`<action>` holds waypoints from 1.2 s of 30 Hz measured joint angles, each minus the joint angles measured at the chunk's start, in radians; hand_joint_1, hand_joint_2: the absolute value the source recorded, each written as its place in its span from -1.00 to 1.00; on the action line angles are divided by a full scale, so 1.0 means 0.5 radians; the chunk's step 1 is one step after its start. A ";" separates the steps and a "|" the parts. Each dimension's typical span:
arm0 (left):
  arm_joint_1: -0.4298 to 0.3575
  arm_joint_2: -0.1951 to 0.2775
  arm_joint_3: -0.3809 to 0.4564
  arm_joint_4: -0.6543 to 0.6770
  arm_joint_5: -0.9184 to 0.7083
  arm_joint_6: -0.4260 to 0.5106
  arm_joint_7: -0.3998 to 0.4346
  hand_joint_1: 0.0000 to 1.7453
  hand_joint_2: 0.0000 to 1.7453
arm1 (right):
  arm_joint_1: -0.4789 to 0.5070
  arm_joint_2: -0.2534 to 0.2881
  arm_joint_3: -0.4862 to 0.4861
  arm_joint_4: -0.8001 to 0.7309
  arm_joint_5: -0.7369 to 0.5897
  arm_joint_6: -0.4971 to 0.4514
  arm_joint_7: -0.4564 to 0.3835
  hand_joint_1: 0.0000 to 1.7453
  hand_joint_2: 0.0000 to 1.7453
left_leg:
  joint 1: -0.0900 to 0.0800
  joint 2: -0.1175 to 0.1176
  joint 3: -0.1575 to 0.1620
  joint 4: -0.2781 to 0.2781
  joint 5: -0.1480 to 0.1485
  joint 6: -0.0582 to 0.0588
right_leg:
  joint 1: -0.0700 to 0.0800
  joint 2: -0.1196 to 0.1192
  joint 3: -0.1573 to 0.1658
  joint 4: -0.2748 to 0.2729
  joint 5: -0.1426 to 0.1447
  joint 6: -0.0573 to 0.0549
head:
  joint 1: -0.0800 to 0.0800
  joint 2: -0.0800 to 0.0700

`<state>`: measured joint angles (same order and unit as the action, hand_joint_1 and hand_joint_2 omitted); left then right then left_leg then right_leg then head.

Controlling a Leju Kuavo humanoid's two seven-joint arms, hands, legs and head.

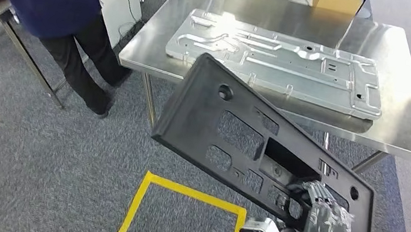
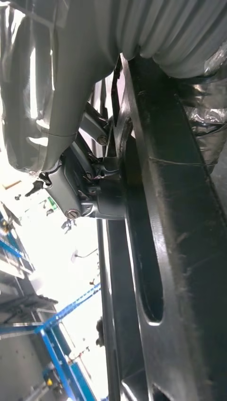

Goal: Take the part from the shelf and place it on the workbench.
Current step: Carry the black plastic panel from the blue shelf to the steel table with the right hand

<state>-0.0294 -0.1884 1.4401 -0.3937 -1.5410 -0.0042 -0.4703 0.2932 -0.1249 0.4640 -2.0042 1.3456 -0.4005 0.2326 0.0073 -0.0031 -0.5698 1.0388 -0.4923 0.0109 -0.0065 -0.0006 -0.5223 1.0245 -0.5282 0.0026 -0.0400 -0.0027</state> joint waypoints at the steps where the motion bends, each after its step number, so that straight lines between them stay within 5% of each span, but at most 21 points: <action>1: 0.000 0.001 0.000 0.001 0.000 0.000 0.000 -1.00 -1.00 | -0.008 -0.004 0.009 0.005 -0.009 0.007 0.006 1.00 1.00 | 0.000 -0.001 0.002 -0.007 0.002 0.015 | 0.000 0.001 0.003 -0.003 -0.002 0.010 | 0.000 0.000; 4: -0.001 0.002 0.001 0.006 0.000 0.000 -0.001 -1.00 -1.00 | -0.021 -0.020 0.021 0.011 -0.036 0.023 0.028 1.00 1.00 | 0.009 -0.001 0.019 -0.031 0.005 0.054 | -0.008 0.001 -0.029 0.082 -0.058 0.038 | 0.001 0.000; 7: -0.004 0.002 0.004 0.011 0.004 0.001 -0.002 -1.00 -1.00 | -0.019 -0.033 0.022 0.013 -0.058 0.032 0.045 1.00 1.00 | 0.010 0.001 0.037 -0.036 -0.009 0.076 | -0.013 0.001 -0.240 0.457 -0.209 0.055 | 0.001 0.000; 9: -0.004 0.003 0.010 0.012 0.011 0.001 -0.002 -1.00 -1.00 | -0.009 -0.039 0.022 0.014 -0.074 0.036 0.061 1.00 1.00 | 0.007 -0.002 0.059 -0.036 -0.028 0.077 | -0.014 0.001 -0.338 0.572 -0.184 0.055 | 0.000 0.000; 13: -0.003 -0.004 0.016 0.013 0.019 -0.003 -0.003 -1.00 -1.00 | 0.013 -0.052 0.022 0.010 -0.078 0.034 0.091 1.00 1.00 | 0.004 -0.009 0.124 -0.036 -0.080 0.058 | 0.003 0.001 -0.182 0.136 0.107 0.012 | 0.001 0.000; 16: -0.009 -0.009 0.017 0.013 0.023 -0.007 -0.003 -1.00 -1.00 | 0.038 -0.059 0.013 -0.007 -0.069 0.030 0.117 1.00 1.00 | 0.004 -0.007 0.131 -0.047 -0.100 0.029 | 0.023 0.003 -0.145 0.036 0.107 -0.010 | 0.001 0.000; 19: -0.012 -0.011 0.017 0.013 0.029 -0.009 -0.003 -1.00 -1.00 | 0.082 -0.061 -0.025 -0.046 -0.059 0.030 0.155 1.00 1.00 | 0.003 0.000 0.134 -0.001 -0.144 0.003 | -0.001 0.004 -0.105 -0.004 0.102 -0.033 | -0.001 0.000; 23: -0.009 -0.014 0.020 0.012 0.031 -0.012 -0.002 -1.00 -1.00 | 0.136 -0.061 -0.092 -0.087 -0.036 0.032 0.188 1.00 1.00 | 0.011 0.002 -0.125 0.449 -0.317 -0.026 | -0.006 -0.003 -0.055 -0.016 0.066 -0.056 | -0.002 0.000; 25: -0.003 -0.015 0.025 0.012 0.031 -0.015 0.000 -1.00 -1.00 | 0.181 -0.061 -0.144 -0.109 -0.029 0.038 0.207 1.00 1.00 | 0.014 0.002 -0.180 0.468 -0.240 -0.033 | -0.007 -0.001 -0.027 -0.009 0.038 -0.051 | -0.002 0.000; 27: 0.003 -0.015 0.029 0.011 0.034 -0.017 0.001 -1.00 -1.00 | 0.221 -0.060 -0.199 -0.135 -0.034 0.048 0.213 1.00 1.00 | 0.016 0.002 -0.104 0.238 -0.066 -0.030 | -0.009 0.003 0.010 -0.002 0.003 -0.040 | -0.002 0.000; 29: 0.003 -0.016 0.033 0.010 0.037 -0.023 0.002 -1.00 -1.00 | 0.249 -0.056 -0.244 -0.158 -0.043 0.066 0.195 1.00 1.00 | 0.009 0.001 -0.025 0.049 0.017 -0.016 | -0.004 0.008 0.031 0.005 -0.024 -0.019 | -0.002 0.000; 33: 0.002 -0.023 0.046 0.000 0.037 -0.033 0.003 -1.00 -1.00 | 0.291 -0.043 -0.304 -0.189 -0.048 0.088 0.153 1.00 1.00 | 0.005 -0.001 0.003 -0.001 0.006 0.029 | -0.001 0.012 0.046 -0.005 -0.044 0.022 | -0.002 0.000; 36: 0.000 -0.029 0.061 -0.006 0.037 -0.036 0.002 -1.00 -1.00 | 0.298 -0.033 -0.332 -0.199 -0.055 0.099 0.130 1.00 1.00 | 0.014 0.002 0.039 -0.032 0.000 0.065 | -0.009 0.008 -0.049 0.207 -0.150 0.047 | 0.000 0.000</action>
<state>-0.0293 -0.2030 1.4704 -0.3964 -1.5225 -0.0220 -0.4692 0.4423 -0.1415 0.2978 -2.1037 1.3180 -0.3512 0.2974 0.0143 -0.0022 -0.5500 1.0230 -0.4921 0.0434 -0.0110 0.0032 -0.5466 1.1280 -0.6031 0.0262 -0.0401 -0.0027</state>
